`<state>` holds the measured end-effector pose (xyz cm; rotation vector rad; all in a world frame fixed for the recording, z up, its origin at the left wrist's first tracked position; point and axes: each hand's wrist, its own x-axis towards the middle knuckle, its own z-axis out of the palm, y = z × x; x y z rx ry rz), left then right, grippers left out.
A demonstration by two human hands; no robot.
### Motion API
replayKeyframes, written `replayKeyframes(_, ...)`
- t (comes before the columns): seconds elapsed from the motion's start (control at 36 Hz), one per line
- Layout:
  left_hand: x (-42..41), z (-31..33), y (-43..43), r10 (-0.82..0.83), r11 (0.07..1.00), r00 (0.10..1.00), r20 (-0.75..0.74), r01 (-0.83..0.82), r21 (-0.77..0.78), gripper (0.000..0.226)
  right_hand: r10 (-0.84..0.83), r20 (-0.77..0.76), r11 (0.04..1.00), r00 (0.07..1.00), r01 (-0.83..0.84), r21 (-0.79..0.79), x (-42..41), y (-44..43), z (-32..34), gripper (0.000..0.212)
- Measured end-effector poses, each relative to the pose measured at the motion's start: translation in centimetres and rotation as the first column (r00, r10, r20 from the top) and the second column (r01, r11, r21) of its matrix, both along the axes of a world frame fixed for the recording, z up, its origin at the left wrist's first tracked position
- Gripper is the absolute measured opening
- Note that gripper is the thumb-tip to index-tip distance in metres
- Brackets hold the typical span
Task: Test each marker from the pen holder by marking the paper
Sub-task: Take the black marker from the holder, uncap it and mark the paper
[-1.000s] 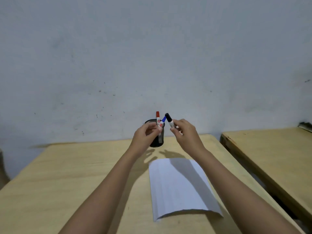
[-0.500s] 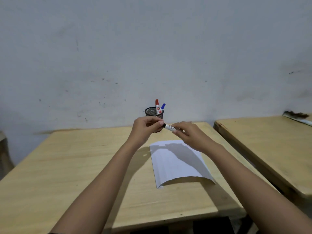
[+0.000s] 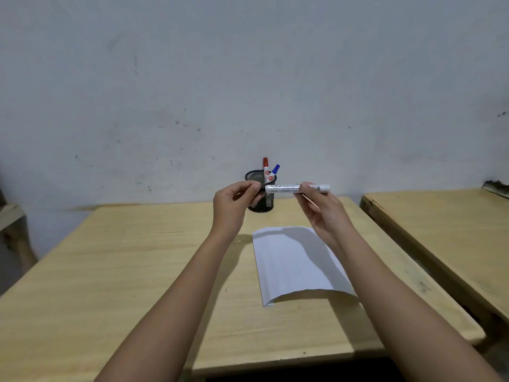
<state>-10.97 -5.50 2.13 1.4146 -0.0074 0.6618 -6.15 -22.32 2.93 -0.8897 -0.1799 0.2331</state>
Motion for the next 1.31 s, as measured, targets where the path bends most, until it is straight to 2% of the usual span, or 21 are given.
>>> replayKeyframes(0.06,0.2,-0.3,-0.2,0.006,1.0,1.0,-0.008,-0.006,0.001,0.008,0.019,-0.04,0.998,0.999,-0.017,0.055,0.0,0.9,-0.3,0.003)
replayKeyframes(0.14,0.8,-0.8,0.2,0.04,0.999,0.999,-0.037,-0.039,0.025,0.011,0.022,-0.033,0.998,0.999,-0.02,0.058,0.5,1.6,-0.8,0.002)
replayKeyframes(0.25,1.8,-1.4,0.7,0.063,0.996,0.994,-0.088,-0.058,0.061,0.016,0.016,0.013,1.0,1.0,-0.016,0.026,1.3,1.9,-1.5,0.006)
replayKeyframes(0.36,2.7,-1.6,0.5,0.071,0.997,0.992,-0.105,-0.069,0.02,0.014,0.018,0.059,1.0,0.998,-0.02,0.022,2.2,2.1,-2.0,0.007)
replayKeyframes(0.47,3.6,-2.0,0.8,0.106,0.994,0.978,-0.181,-0.101,0.036,0.016,0.043,0.161,0.999,0.986,-0.042,-0.011,2.8,2.0,-1.9,0.011)
replayKeyframes(0.58,3.9,-2.2,1.4,0.006,0.998,0.976,-0.216,-0.02,-0.06,0.017,0.044,0.259,0.995,0.965,-0.019,-0.098,3.0,2.0,-1.5,0.016)
replayKeyframes(0.75,4.2,-2.6,3.0,-0.095,0.989,0.947,-0.308,0.054,-0.136,0.016,0.023,0.321,0.975,0.947,0.05,-0.215,3.5,2.7,-2.5,0.025)
replayKeyframes(0.81,4.1,-2.6,3.4,-0.14,0.968,0.934,-0.327,0.06,-0.243,0.016,0.042,0.332,0.973,0.942,0.036,-0.226,3.6,3.1,-2.7,0.026)
replayKeyframes(0.89,3.8,-2.4,4.7,-0.184,0.869,0.922,-0.341,-0.009,-0.495,0.018,0.009,0.33,0.981,0.944,0.056,-0.187,4.2,3.2,-2.7,0.026)
replayKeyframes(0.94,3.6,-2.6,5.8,-0.163,0.841,0.915,-0.37,-0.067,-0.536,0.018,-0.025,0.315,0.985,0.949,0.077,-0.153,4.6,3.0,-2.5,0.023)
replayKeyframes(1.0,3.6,-3.3,6.8,-0.079,0.915,0.888,-0.454,-0.116,-0.387,0.018,-0.052,0.294,0.987,0.954,0.093,-0.128,4.9,3.0,-2.2,0.019)
replayKeyframes(1.06,3.6,-4.1,7.4,0.07,0.983,0.862,-0.501,-0.145,-0.111,0.019,-0.093,0.265,0.983,0.96,0.131,-0.128,5.0,3.3,-2.1,0.014)
replayKeyframes(1.08,3.6,-4.4,7.5,0.143,0.988,0.856,-0.496,-0.152,0.023,0.02,-0.115,0.247,0.979,0.962,0.152,-0.139,5.0,3.5,-2.2,0.011)
replayKeyframes(1.19,3.3,-5.3,7.1,0.332,0.896,0.826,-0.456,-0.125,0.426,0.021,-0.145,0.177,0.962,0.973,0.181,-0.205,5.1,4.0,-2.7,0.004)
replayKeyframes(1.31,3.5,-6.3,7.3,0.387,0.766,0.806,-0.448,-0.01,0.643,0.015,-0.146,0.153,0.938,0.977,0.186,-0.293,5.2,3.6,-3.1,0.004)
